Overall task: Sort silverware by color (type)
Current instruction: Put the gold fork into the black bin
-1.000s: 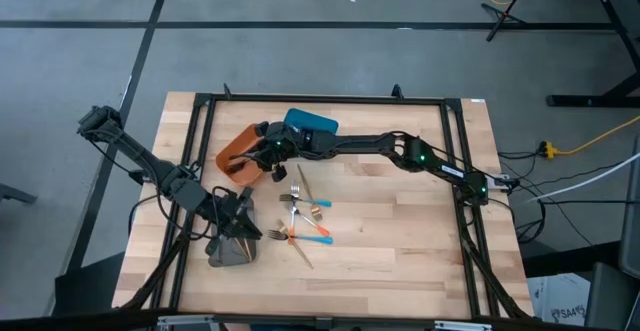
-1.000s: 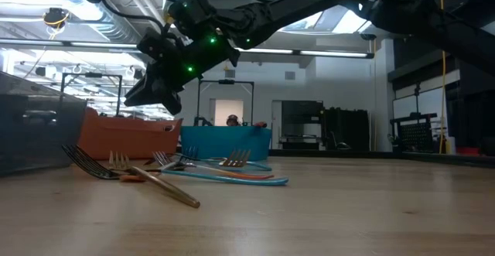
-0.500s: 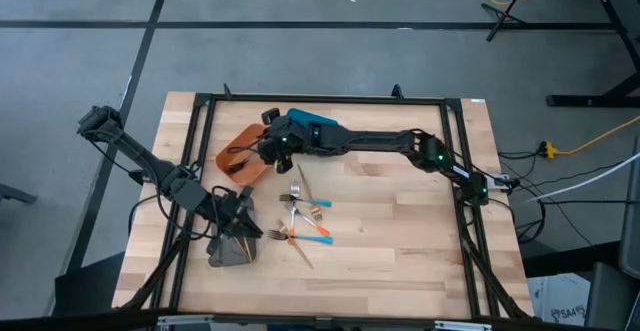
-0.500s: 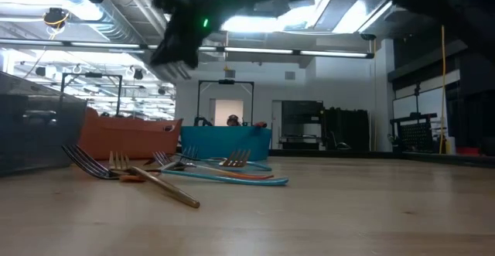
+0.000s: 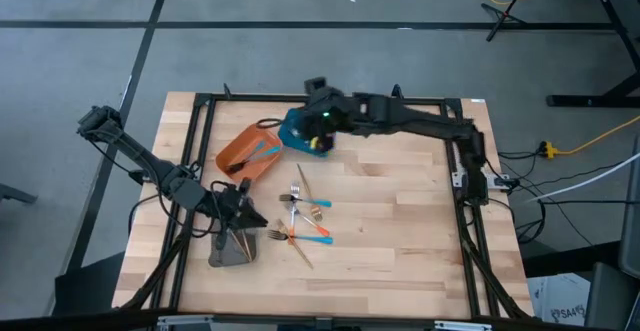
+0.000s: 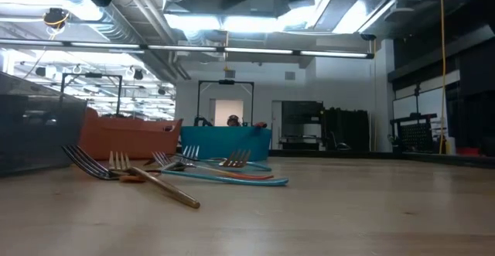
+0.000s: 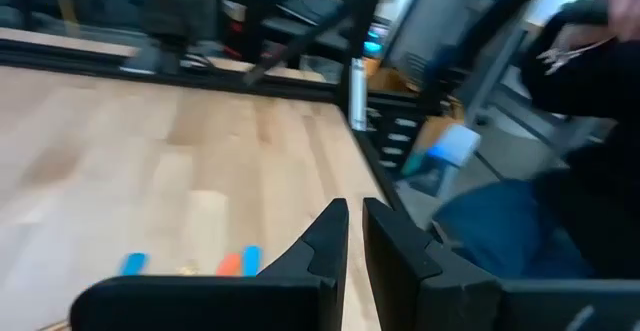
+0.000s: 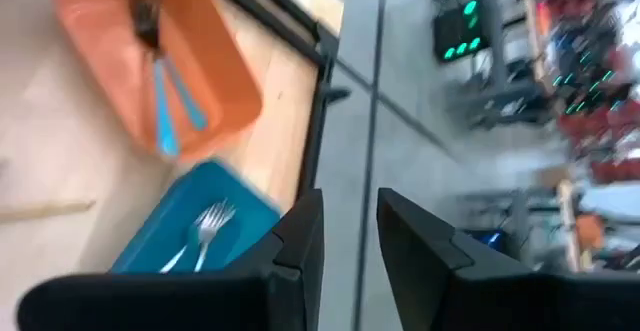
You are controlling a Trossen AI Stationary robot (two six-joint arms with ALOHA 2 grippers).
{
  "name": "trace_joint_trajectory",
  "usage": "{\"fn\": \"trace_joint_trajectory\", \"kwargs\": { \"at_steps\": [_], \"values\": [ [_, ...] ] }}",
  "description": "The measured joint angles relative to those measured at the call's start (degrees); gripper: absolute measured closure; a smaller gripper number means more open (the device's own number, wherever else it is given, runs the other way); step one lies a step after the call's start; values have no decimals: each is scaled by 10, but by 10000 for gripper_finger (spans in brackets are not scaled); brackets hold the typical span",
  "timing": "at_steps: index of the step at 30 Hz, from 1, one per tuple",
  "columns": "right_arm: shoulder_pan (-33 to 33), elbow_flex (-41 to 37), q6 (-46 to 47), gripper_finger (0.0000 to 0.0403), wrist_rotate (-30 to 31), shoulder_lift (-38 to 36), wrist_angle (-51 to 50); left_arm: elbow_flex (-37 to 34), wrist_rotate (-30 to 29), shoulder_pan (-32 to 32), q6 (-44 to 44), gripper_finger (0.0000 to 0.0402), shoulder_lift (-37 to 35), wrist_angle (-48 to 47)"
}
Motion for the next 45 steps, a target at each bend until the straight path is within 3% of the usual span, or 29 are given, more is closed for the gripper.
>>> {"fn": "trace_joint_trajectory", "kwargs": {
  "at_steps": [5, 10, 17, 24, 28, 35, 45],
  "values": [
    [0, 0, 72, 311, 1, -63, -133, 0, -48, 17, 0, 372, 0, 10],
    [0, 0, 163, 311, -6, -113, -251, 0, -44, 51, -1, 372, 11, 52],
    [0, 0, 262, 311, -10, -155, -367, 0, 41, 108, -1, 372, 52, 89],
    [0, -20, 289, 311, -10, -179, -387, 41, 117, 142, 4, 372, 125, 90],
    [0, -85, 299, 311, -10, -208, -366, 71, 144, 158, 20, 372, 162, 66],
    [0, -276, 302, 311, -9, -296, -262, 132, 191, 200, 17, 372, 222, 10],
    [0, -515, 349, 311, -10, -415, -133, 245, 226, 219, 29, 372, 300, -172]
  ]
}}
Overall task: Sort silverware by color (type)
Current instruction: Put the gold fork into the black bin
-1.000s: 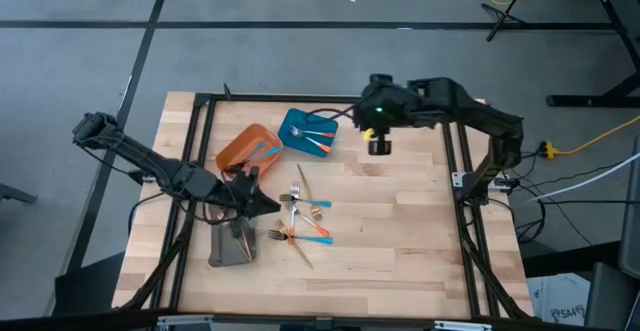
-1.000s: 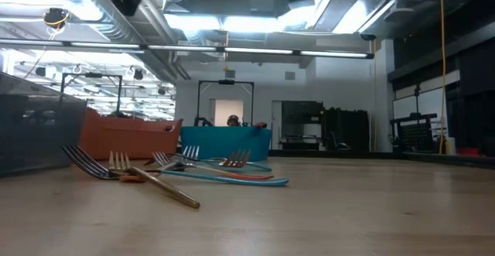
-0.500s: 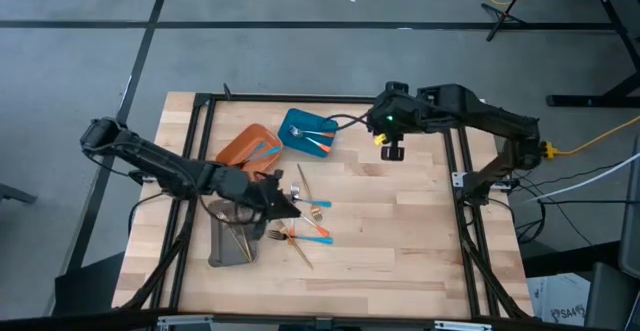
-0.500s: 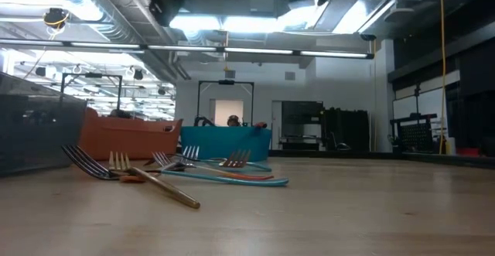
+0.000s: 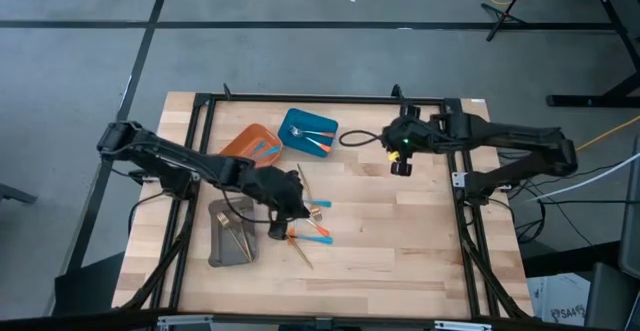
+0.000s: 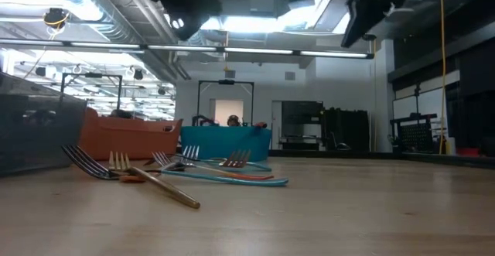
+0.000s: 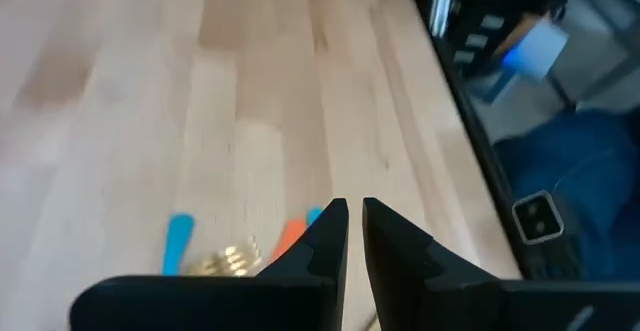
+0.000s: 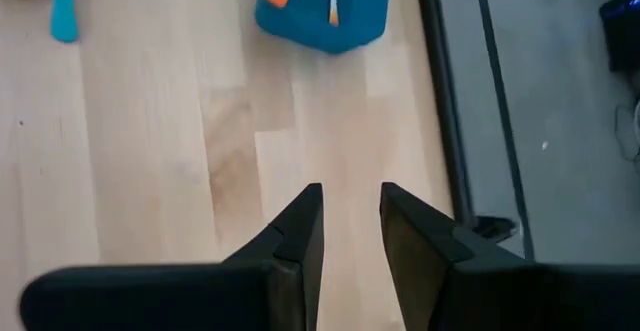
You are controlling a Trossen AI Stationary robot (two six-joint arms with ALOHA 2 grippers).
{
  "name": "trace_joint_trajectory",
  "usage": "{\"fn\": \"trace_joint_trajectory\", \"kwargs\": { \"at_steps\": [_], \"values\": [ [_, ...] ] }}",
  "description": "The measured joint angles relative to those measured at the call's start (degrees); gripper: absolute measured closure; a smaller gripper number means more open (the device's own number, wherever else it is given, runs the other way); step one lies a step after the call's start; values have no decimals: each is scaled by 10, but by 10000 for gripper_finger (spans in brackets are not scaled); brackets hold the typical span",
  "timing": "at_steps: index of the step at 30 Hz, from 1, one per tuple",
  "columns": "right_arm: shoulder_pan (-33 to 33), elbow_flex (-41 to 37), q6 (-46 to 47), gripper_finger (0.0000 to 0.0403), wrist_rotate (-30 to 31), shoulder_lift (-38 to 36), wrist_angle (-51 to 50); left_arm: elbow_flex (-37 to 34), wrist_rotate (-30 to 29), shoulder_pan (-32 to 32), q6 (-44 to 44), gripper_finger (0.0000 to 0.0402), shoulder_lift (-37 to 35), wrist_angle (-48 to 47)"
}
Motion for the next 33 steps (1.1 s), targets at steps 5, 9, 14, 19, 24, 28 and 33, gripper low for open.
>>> {"fn": "trace_joint_trajectory", "kwargs": {
  "at_steps": [5, 9, 14, 19, 24, 28, 33],
  "values": [
    [0, -68, 36, 311, 0, -22, 32, 26, 37, -7, 0, 372, 57, -28],
    [0, -103, 46, 311, -1, -22, 54, 33, 57, -20, 19, 372, 103, -30],
    [0, -140, 47, 311, -19, -21, 94, 33, 56, -46, 78, 372, 152, -40],
    [0, -155, 47, 311, -45, -21, 115, 33, 43, -72, 144, 372, 189, -43],
    [0, -166, 47, 311, -50, -21, 135, 33, 15, -87, 180, 372, 219, -51],
    [0, -168, 47, 311, -50, -21, 140, 33, 3, -92, 181, 372, 225, -66],
    [0, -168, 47, 311, -50, -21, 140, 33, -12, -92, 181, 372, 225, -83]
  ]
}}
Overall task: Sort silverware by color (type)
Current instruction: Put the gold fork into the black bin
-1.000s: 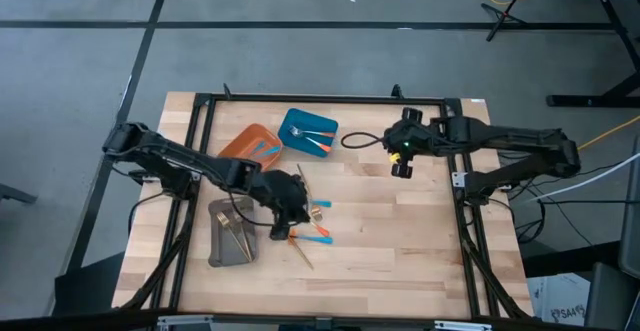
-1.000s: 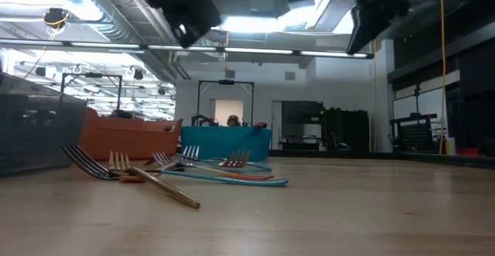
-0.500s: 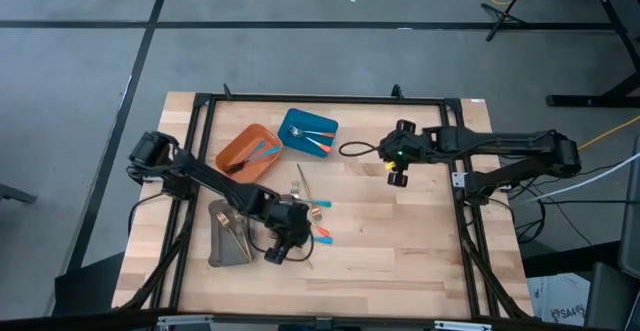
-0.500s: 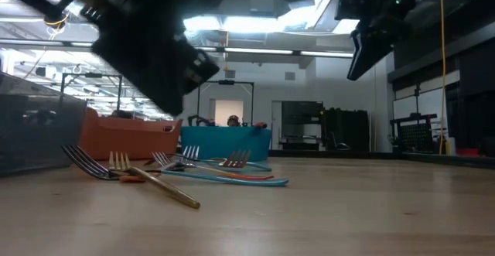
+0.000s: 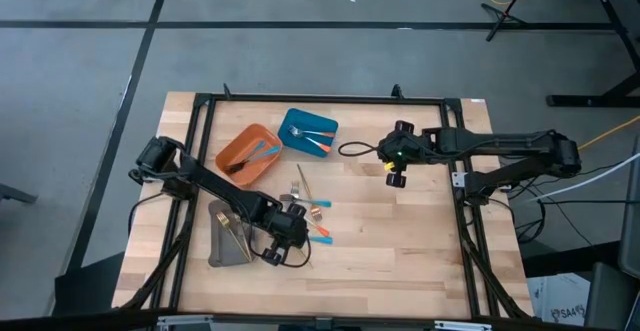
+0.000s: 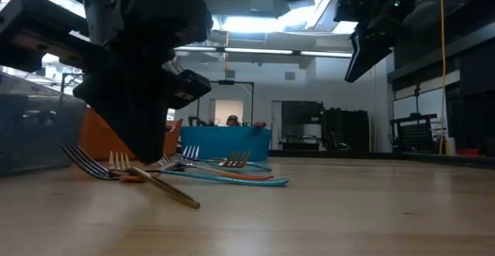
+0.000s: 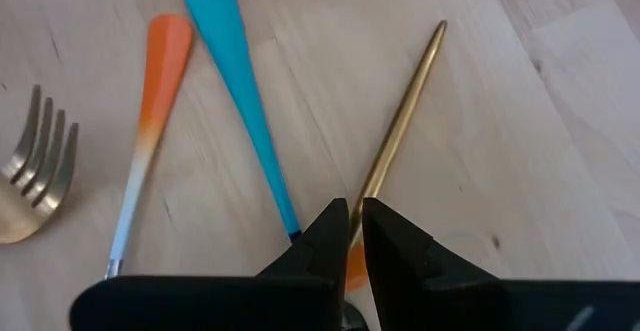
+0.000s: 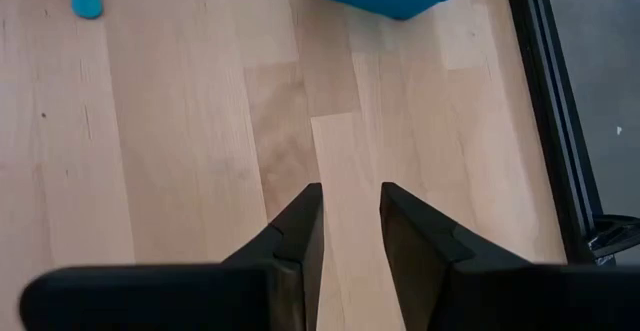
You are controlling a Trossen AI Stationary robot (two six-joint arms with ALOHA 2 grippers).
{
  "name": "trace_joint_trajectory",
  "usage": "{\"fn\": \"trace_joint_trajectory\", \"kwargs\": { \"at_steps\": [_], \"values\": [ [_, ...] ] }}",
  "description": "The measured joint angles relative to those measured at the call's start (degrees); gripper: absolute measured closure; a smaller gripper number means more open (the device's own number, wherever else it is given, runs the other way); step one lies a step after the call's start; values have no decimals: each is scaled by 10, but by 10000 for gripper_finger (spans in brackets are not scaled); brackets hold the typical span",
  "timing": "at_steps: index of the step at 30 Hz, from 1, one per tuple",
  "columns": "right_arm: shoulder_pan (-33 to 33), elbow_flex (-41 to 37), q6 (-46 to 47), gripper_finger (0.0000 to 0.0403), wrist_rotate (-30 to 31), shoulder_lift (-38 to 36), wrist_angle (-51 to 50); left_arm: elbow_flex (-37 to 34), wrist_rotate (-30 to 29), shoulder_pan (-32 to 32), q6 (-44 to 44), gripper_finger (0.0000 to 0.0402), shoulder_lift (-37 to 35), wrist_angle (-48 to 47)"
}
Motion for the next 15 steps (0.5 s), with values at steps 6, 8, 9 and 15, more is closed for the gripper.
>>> {"fn": "trace_joint_trajectory", "kwargs": {
  "at_steps": [6, 8, 9, 15],
  "values": [
    [0, 0, 0, 311, 0, 0, 0, 0, 0, 0, -1, 372, 0, 2],
    [0, 0, 0, 311, 0, 0, 0, 0, 0, 0, -2, 372, 0, 2],
    [0, 0, 0, 311, 0, 0, 0, 0, 1, -1, -4, 372, 0, 3],
    [0, 0, 0, 311, 0, 0, 0, 0, 2, -2, -16, 362, 0, 15]
  ]
}}
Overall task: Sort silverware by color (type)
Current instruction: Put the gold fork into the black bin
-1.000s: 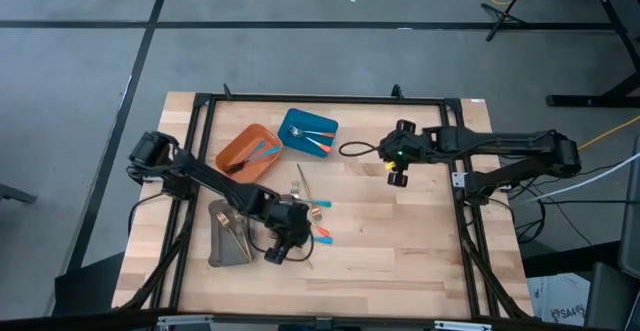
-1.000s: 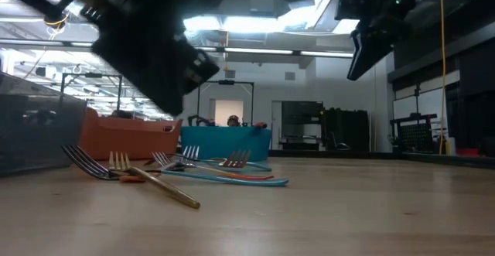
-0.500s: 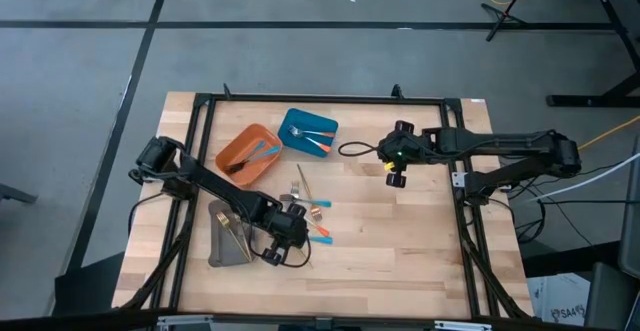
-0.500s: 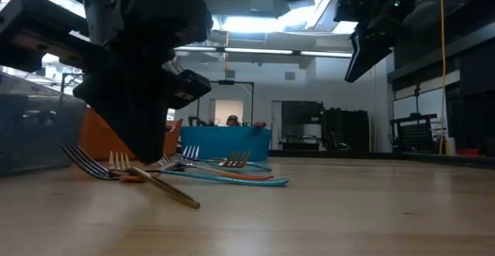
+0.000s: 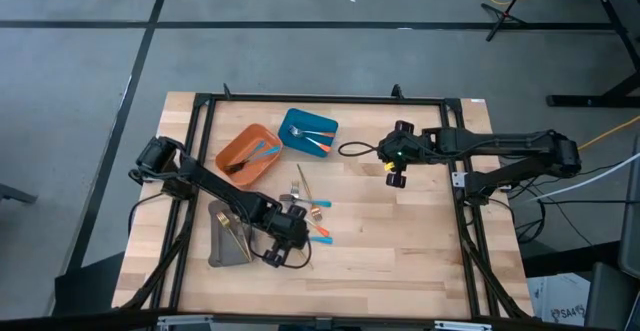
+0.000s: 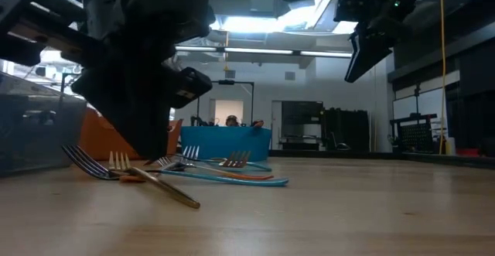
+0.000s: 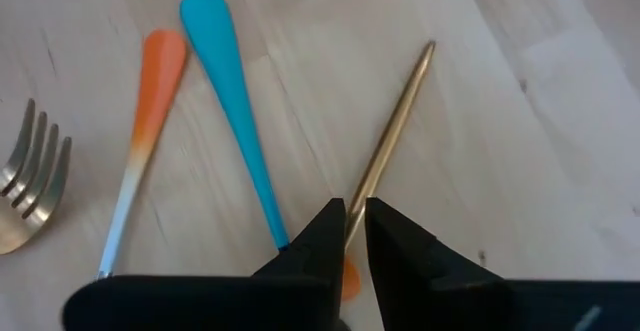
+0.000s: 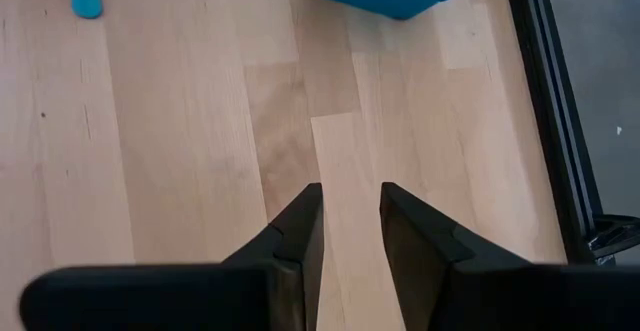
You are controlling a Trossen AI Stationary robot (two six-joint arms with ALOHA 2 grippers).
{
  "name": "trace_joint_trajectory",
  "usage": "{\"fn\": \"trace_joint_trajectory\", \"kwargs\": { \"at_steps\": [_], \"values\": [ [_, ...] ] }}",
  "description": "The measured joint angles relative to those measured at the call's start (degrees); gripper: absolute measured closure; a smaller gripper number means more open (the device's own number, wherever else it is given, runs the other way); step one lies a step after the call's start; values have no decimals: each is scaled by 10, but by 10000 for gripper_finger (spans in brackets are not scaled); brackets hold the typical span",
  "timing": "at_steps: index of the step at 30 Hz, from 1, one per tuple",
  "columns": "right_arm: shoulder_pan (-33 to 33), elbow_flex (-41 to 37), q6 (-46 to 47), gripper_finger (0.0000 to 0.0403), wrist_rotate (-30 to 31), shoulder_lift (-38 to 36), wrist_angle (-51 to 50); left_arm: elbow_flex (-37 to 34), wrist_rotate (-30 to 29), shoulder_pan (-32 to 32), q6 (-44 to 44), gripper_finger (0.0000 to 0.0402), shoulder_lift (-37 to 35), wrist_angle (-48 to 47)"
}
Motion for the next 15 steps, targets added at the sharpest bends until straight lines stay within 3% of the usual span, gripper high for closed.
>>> {"fn": "trace_joint_trajectory", "kwargs": {
  "at_steps": [8, 15],
  "values": [
    [0, 0, 0, 311, 0, 0, 0, 0, 0, 0, -4, 310, 0, 21],
    [0, 0, 0, 311, 0, 0, 0, 0, 1, -5, 20, 309, 0, -1]
  ]
}}
